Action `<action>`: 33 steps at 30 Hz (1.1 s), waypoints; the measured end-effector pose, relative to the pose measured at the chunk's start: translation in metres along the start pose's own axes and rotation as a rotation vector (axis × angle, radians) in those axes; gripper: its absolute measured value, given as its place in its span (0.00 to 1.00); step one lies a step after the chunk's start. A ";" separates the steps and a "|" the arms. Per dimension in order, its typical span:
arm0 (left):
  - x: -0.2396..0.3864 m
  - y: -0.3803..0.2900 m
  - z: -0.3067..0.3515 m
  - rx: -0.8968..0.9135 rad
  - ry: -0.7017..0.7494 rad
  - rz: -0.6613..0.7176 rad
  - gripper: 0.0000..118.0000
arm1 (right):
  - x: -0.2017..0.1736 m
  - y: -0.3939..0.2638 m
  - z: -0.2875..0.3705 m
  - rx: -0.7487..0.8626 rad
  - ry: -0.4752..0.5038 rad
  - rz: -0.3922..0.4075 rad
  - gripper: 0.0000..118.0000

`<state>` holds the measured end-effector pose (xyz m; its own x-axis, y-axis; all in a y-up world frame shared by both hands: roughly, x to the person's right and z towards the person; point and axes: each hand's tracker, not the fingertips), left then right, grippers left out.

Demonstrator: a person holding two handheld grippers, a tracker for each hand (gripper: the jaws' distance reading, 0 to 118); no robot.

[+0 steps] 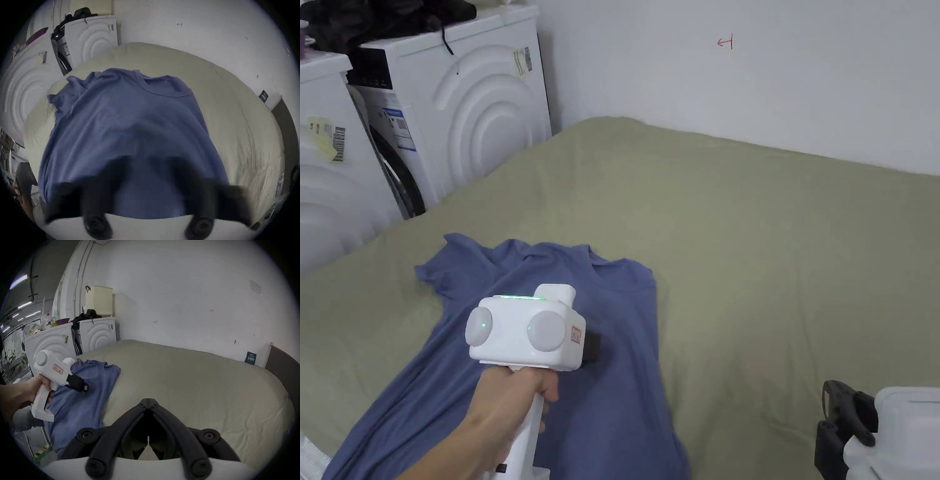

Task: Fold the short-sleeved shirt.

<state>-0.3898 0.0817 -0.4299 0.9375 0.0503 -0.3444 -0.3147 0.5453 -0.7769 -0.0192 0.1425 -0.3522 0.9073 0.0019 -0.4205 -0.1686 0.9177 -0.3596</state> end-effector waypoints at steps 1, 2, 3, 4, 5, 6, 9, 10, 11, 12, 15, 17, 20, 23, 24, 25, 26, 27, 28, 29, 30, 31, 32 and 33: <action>0.000 0.001 -0.004 -0.019 -0.008 0.008 1.00 | 0.001 -0.002 -0.001 -0.004 -0.001 -0.003 0.00; 0.000 -0.001 -0.008 -0.056 -0.027 0.004 0.97 | 0.003 -0.003 -0.001 -0.008 -0.002 -0.003 0.00; 0.000 -0.001 -0.009 -0.034 -0.020 0.009 0.97 | 0.004 -0.005 -0.001 -0.011 -0.003 -0.003 0.00; 0.002 -0.001 -0.013 -0.055 -0.012 0.001 0.97 | 0.004 -0.006 0.000 -0.013 -0.006 -0.005 0.00; 0.003 -0.002 -0.020 -0.064 0.003 -0.013 0.97 | 0.006 -0.007 0.000 -0.015 -0.006 -0.010 0.00; 0.004 -0.003 -0.026 -0.069 0.001 -0.020 0.96 | 0.007 -0.008 0.001 -0.019 -0.006 -0.014 0.00; 0.011 -0.009 -0.024 -0.104 0.009 -0.020 0.90 | 0.009 -0.009 0.006 -0.027 -0.011 -0.010 0.00; 0.012 -0.012 -0.025 -0.107 0.008 -0.021 0.90 | 0.011 -0.009 0.008 -0.029 -0.013 -0.008 0.00; 0.012 -0.014 -0.026 -0.096 0.018 -0.043 0.89 | 0.013 -0.009 0.010 -0.030 -0.020 -0.005 0.00; 0.013 -0.014 -0.024 -0.082 0.025 -0.067 0.88 | 0.016 -0.010 0.012 -0.031 -0.027 -0.006 0.00; 0.016 -0.012 -0.009 -0.050 0.043 -0.080 0.55 | 0.027 -0.010 0.025 -0.027 -0.046 -0.013 0.00; 0.015 -0.011 0.001 -0.011 0.132 -0.105 0.00 | 0.035 -0.010 0.037 -0.026 -0.062 -0.015 0.00; 0.008 -0.006 0.019 -0.016 0.057 -0.031 0.00 | 0.050 -0.010 0.059 -0.024 -0.086 -0.025 0.00; 0.017 0.003 0.056 0.034 0.046 -0.033 0.00 | 0.066 -0.010 0.088 -0.007 -0.130 -0.017 0.00; 0.022 0.006 0.070 0.051 0.027 -0.056 0.00 | 0.072 -0.011 0.098 0.000 -0.141 -0.016 0.00; 0.028 0.009 0.083 0.086 0.022 -0.070 0.00 | 0.078 -0.011 0.107 0.003 -0.160 -0.019 0.00; 0.034 0.013 0.096 0.110 0.021 -0.080 0.00 | 0.084 -0.011 0.117 0.012 -0.175 -0.026 0.00; 0.051 0.010 0.123 0.133 -0.012 -0.087 0.00 | 0.091 -0.011 0.129 0.020 -0.191 -0.039 0.00; 0.061 0.012 0.138 0.152 -0.031 -0.075 0.00 | 0.095 -0.008 0.140 0.026 -0.201 -0.054 0.00; 0.074 0.015 0.154 0.166 -0.061 -0.085 0.00 | 0.100 -0.007 0.153 0.037 -0.209 -0.068 0.00; 0.089 0.018 0.168 0.179 -0.079 -0.107 0.00 | 0.106 -0.007 0.164 0.045 -0.220 -0.077 0.00; 0.098 0.024 0.173 0.186 -0.092 -0.127 0.00 | 0.110 -0.007 0.173 0.050 -0.236 -0.070 0.00; 0.115 0.027 0.185 0.221 -0.108 -0.161 0.00 | 0.115 -0.009 0.183 0.057 -0.259 -0.060 0.00; 0.133 0.029 0.197 0.236 -0.141 -0.195 0.00 | 0.121 -0.009 0.193 0.067 -0.276 -0.062 0.00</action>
<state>-0.2450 0.2695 -0.3945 0.9931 0.0318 -0.1124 -0.0996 0.7342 -0.6716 0.1663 0.2109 -0.2386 0.9871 0.0450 -0.1535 -0.0924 0.9437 -0.3178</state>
